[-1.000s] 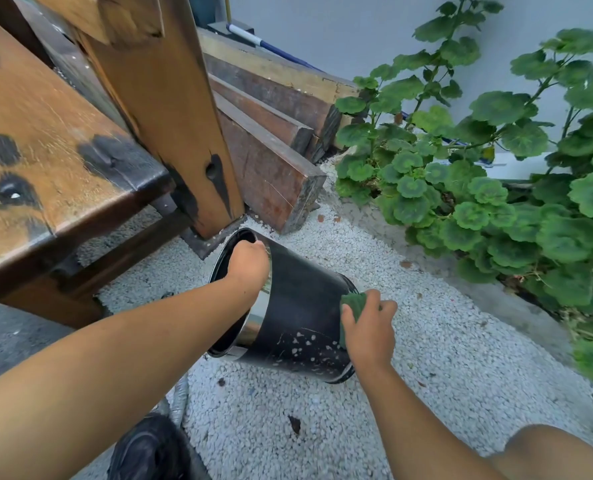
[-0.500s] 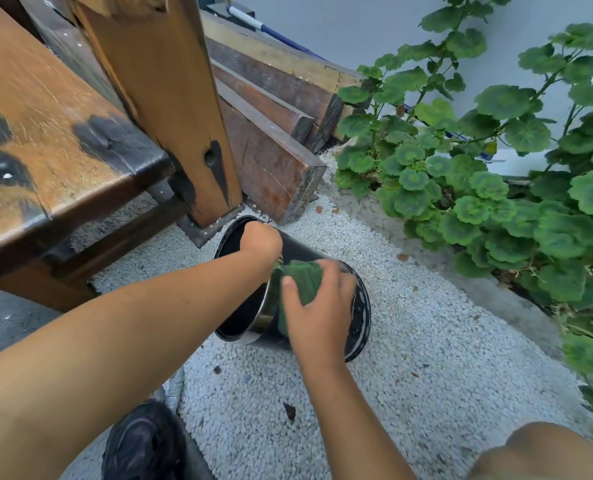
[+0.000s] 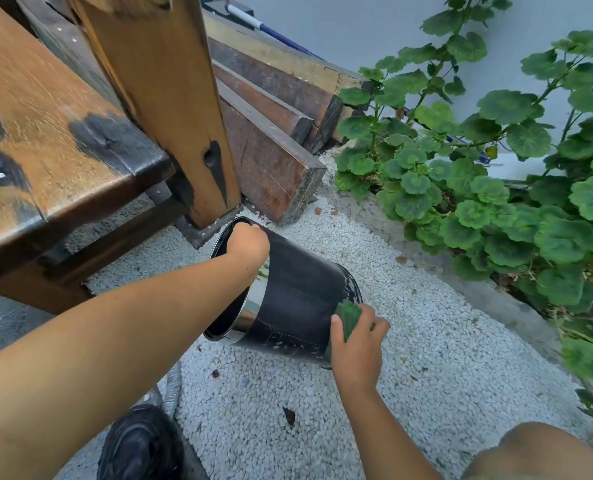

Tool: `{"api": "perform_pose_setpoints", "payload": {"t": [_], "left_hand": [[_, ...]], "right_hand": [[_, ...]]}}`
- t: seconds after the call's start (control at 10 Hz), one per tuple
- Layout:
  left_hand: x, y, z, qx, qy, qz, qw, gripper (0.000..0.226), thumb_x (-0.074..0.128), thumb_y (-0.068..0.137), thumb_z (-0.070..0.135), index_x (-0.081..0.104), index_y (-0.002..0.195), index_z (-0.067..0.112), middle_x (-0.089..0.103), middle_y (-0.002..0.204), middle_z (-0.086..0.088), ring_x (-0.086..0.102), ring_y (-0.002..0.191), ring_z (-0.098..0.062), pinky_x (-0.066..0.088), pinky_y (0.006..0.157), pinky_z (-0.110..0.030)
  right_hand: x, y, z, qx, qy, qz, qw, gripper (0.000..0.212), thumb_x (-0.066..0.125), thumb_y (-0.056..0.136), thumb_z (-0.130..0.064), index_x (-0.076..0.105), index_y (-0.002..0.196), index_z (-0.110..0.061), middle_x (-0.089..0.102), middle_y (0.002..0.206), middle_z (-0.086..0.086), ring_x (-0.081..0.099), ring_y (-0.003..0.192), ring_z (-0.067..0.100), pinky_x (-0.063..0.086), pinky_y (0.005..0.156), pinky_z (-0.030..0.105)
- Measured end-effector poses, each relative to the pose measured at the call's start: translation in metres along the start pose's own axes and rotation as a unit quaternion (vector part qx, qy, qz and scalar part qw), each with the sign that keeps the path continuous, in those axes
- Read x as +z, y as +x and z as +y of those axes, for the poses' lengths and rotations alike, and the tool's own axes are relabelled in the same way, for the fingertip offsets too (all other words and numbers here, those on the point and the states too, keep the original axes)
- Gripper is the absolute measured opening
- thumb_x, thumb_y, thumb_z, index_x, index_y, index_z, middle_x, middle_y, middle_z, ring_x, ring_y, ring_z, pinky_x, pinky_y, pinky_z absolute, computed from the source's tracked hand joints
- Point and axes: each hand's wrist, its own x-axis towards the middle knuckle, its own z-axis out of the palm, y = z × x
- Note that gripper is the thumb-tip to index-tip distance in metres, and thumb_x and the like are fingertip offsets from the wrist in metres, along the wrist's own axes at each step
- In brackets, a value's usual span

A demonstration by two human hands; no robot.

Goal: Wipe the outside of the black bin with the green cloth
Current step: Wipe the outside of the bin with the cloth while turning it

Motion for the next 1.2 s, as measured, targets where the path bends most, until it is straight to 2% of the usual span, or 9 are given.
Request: {"api": "perform_pose_setpoints", "payload": {"t": [0.1, 0.2, 0.3, 0.4, 0.5, 0.6, 0.8, 1.0, 1.2], "left_hand": [[0.002, -0.005, 0.001, -0.03, -0.068, 0.013, 0.997, 0.038, 0.04, 0.097, -0.001, 0.053, 0.132, 0.009, 0.046, 0.143, -0.011, 0.027, 0.054, -0.012, 0.017, 0.051, -0.023], [0.01, -0.006, -0.001, -0.061, -0.251, -0.02, 0.966, 0.042, 0.041, 0.097, -0.002, 0.046, 0.138, 0.004, 0.053, 0.123, -0.007, 0.026, 0.055, -0.012, 0.016, 0.05, -0.022], [0.014, -0.005, -0.009, -0.15, -0.439, -0.034, 0.885, 0.03, 0.041, 0.1, 0.006, 0.055, 0.125, 0.001, 0.05, 0.099, -0.006, 0.027, 0.056, -0.013, 0.02, 0.048, -0.023], [0.033, 0.004, -0.006, -0.23, -0.739, 0.101, 0.625, 0.029, 0.036, 0.102, 0.014, 0.058, 0.107, -0.004, 0.048, 0.092, -0.016, 0.04, 0.063, -0.02, 0.032, 0.055, -0.025], [0.034, 0.002, -0.004, -0.189, -0.767, 0.109, 0.604, 0.028, 0.039, 0.1, 0.013, 0.044, 0.073, 0.01, 0.045, 0.073, -0.008, 0.042, 0.07, -0.023, 0.035, 0.062, -0.032], [0.037, 0.004, 0.002, -0.178, -0.799, 0.115, 0.563, 0.035, 0.042, 0.101, 0.015, 0.034, 0.067, 0.013, 0.033, 0.065, -0.002, 0.031, 0.059, -0.017, 0.025, 0.053, -0.032], [0.042, -0.001, 0.003, -0.184, -0.809, 0.098, 0.55, 0.018, 0.041, 0.103, 0.022, 0.045, 0.09, 0.011, 0.034, 0.073, -0.005, 0.031, 0.062, -0.016, 0.026, 0.055, -0.032], [0.043, -0.004, 0.002, -0.183, -0.784, 0.107, 0.584, 0.023, 0.039, 0.103, 0.022, 0.048, 0.089, 0.006, 0.041, 0.074, -0.006, 0.036, 0.064, -0.018, 0.029, 0.057, -0.033], [0.041, -0.002, 0.007, -0.161, -0.781, 0.108, 0.594, 0.029, 0.038, 0.103, 0.021, 0.036, 0.075, 0.012, 0.031, 0.067, -0.002, 0.029, 0.057, -0.015, 0.025, 0.052, -0.032]], "right_hand": [[-0.006, 0.008, 0.005, 0.033, 0.018, -0.007, 0.999, 0.039, 0.054, 0.097, -0.048, 0.039, 0.125, -0.025, 0.033, 0.116, -0.001, 0.06, 0.071, 0.019, 0.058, 0.06, 0.038], [-0.015, 0.022, -0.005, 0.045, 0.11, 0.001, 0.993, 0.021, 0.054, 0.1, -0.038, 0.049, 0.115, -0.024, 0.048, 0.112, 0.003, 0.059, 0.08, 0.017, 0.05, 0.062, 0.031], [-0.026, 0.038, -0.047, 0.039, 0.247, -0.014, 0.968, 0.004, 0.052, 0.1, -0.038, 0.051, 0.098, -0.035, 0.06, 0.098, -0.002, 0.062, 0.085, 0.016, 0.045, 0.061, 0.028], [-0.024, 0.051, -0.097, 0.032, 0.323, -0.053, 0.944, 0.01, 0.051, 0.1, -0.041, 0.052, 0.094, -0.033, 0.062, 0.091, -0.006, 0.062, 0.077, 0.01, 0.044, 0.058, 0.027], [-0.006, 0.054, -0.133, -0.003, 0.295, -0.075, 0.952, 0.019, 0.05, 0.1, -0.04, 0.051, 0.088, -0.025, 0.059, 0.082, -0.004, 0.057, 0.069, 0.012, 0.039, 0.055, 0.028], [0.018, 0.052, -0.147, -0.034, 0.217, -0.076, 0.973, 0.03, 0.048, 0.102, -0.041, 0.053, 0.089, -0.015, 0.058, 0.083, 0.0, 0.055, 0.074, 0.02, 0.036, 0.061, 0.032], [0.026, 0.069, -0.116, -0.05, 0.06, -0.069, 0.995, 0.036, 0.046, 0.101, -0.048, 0.054, 0.099, -0.013, 0.054, 0.102, 0.006, 0.055, 0.084, 0.025, 0.035, 0.065, 0.033], [0.013, 0.089, -0.05, 0.01, -0.036, -0.066, 0.997, 0.034, 0.047, 0.103, -0.044, 0.056, 0.116, -0.014, 0.062, 0.103, 0.009, 0.056, 0.085, 0.026, 0.043, 0.069, 0.036], [-0.01, 0.099, -0.03, -0.006, -0.056, -0.037, 0.998, 0.025, 0.051, 0.102, -0.037, 0.053, 0.098, -0.013, 0.061, 0.091, 0.008, 0.057, 0.079, 0.029, 0.039, 0.062, 0.035]]}}
